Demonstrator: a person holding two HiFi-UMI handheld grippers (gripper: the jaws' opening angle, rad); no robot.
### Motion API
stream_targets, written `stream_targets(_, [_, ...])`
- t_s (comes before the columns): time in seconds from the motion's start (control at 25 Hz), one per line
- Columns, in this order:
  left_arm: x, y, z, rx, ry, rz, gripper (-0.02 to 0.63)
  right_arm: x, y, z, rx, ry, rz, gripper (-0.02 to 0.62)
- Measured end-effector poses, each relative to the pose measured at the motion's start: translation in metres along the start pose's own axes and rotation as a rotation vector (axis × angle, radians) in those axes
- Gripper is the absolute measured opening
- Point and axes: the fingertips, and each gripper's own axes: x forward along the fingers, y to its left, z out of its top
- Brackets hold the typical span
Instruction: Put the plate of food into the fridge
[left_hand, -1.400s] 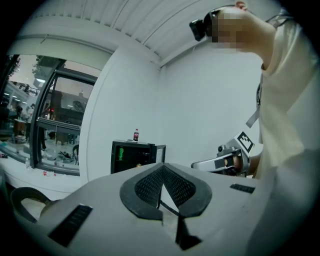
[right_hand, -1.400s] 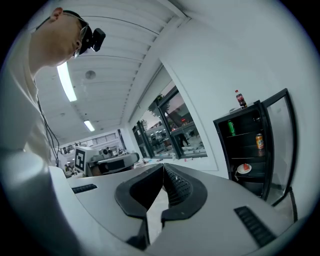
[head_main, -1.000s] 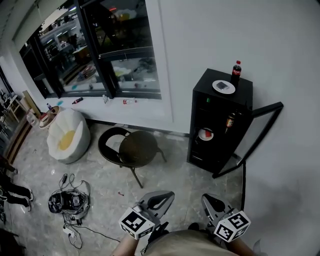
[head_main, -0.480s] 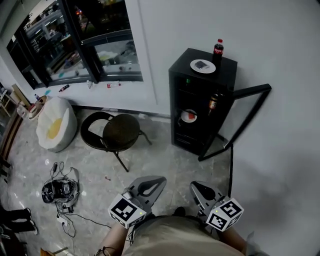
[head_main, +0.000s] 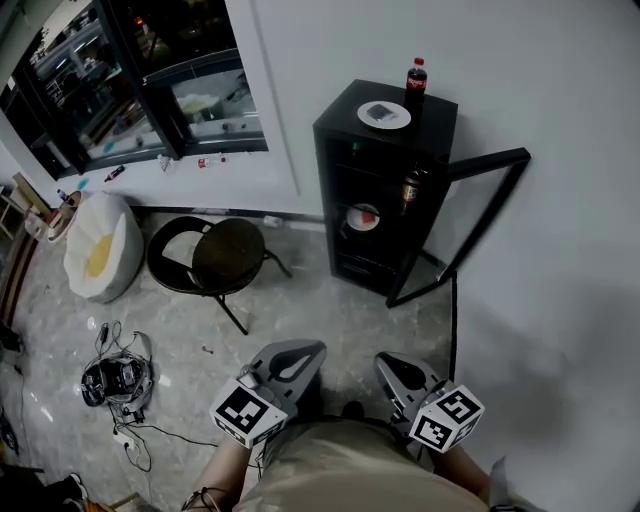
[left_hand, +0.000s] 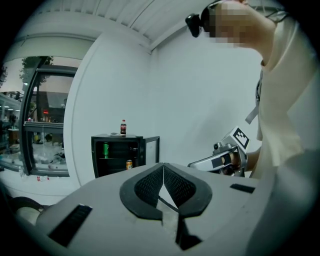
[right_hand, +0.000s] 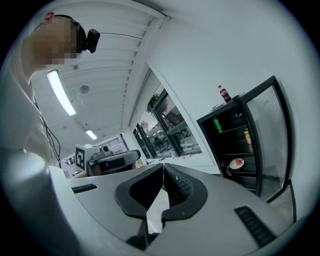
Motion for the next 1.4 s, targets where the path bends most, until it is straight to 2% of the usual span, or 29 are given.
stream_targets(0.4, [0.029,0.022,0.000,0.000,-0.016,-0.065,0.011,0.006,-0.025,0.008,0.005,0.004,-0.099,0.023])
stream_targets(0.92, [0.029,0.090,-0.006,-0.055,-0.040,-0.072,0.011,0.065,-0.022,0.022,-0.048,0.056,-0.106,0.023])
stream_targets(1.4, [0.027,0.152,-0.009,-0.101,-0.082,-0.132,0.011,0.118,-0.020,0.034,-0.095,0.093,-0.179,0.023])
